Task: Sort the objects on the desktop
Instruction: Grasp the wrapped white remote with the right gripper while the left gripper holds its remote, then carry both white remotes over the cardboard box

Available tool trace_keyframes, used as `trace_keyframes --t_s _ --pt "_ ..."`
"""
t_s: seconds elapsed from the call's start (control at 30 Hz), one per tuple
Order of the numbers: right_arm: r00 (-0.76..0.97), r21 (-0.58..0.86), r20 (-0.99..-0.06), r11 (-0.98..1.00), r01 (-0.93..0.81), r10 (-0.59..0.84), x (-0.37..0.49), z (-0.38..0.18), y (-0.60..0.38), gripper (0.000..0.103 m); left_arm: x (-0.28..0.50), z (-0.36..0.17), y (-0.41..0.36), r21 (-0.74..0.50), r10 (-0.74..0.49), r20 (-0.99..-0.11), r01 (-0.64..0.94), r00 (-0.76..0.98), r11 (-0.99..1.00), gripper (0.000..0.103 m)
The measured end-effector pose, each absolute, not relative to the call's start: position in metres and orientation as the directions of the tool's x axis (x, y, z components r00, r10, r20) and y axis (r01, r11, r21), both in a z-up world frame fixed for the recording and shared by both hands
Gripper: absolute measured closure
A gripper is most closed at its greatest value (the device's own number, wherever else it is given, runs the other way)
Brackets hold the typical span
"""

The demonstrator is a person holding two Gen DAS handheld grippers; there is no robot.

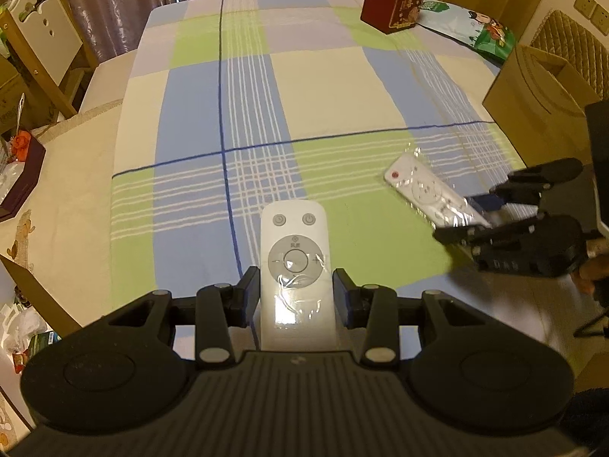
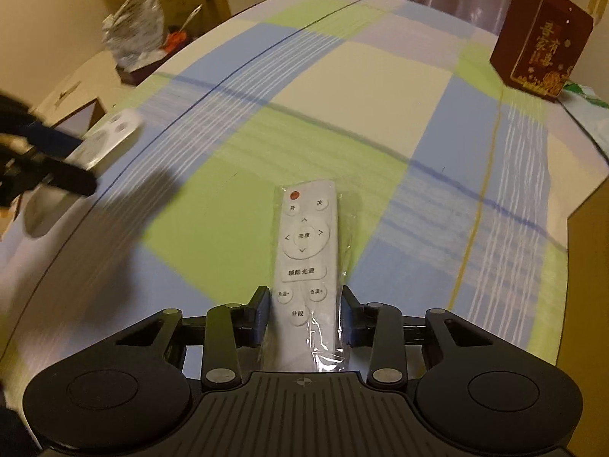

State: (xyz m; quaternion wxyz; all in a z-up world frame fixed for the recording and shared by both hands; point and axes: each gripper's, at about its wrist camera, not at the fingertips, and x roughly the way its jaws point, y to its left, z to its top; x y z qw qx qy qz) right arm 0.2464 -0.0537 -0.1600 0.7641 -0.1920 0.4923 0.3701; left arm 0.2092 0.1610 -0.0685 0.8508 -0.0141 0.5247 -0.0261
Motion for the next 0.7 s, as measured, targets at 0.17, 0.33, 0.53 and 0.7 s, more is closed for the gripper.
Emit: trace_keyframes --t_s 0.17,0.33,0.53,0.7 --pt "0.142 0.280 -0.870 0.709 -0.647 0.473 0.236 -0.149 -0.088 0.067 0.203 -0.067 0.150 -0.074 -0.087 -0.888 0.045 0.452 0.996 0.068" --pt "0.102 0.473 -0.792 0.712 -0.520 0.601 0.230 -0.129 -0.132 0.067 0.199 -0.065 0.137 -0.079 -0.102 -0.885 0.070 0.454 0.994 0.068" --pt "0.141 0.603 -0.696 0.680 -0.417 0.704 0.219 -0.093 -0.184 0.067 0.197 -0.056 0.120 -0.081 -0.122 -0.878 0.106 0.462 0.991 0.068" --pt "0.269 0.575 -0.666 0.709 -0.408 0.696 0.207 -0.050 -0.233 0.067 0.203 -0.040 0.098 -0.092 -0.157 -0.863 0.157 0.479 0.983 0.068"
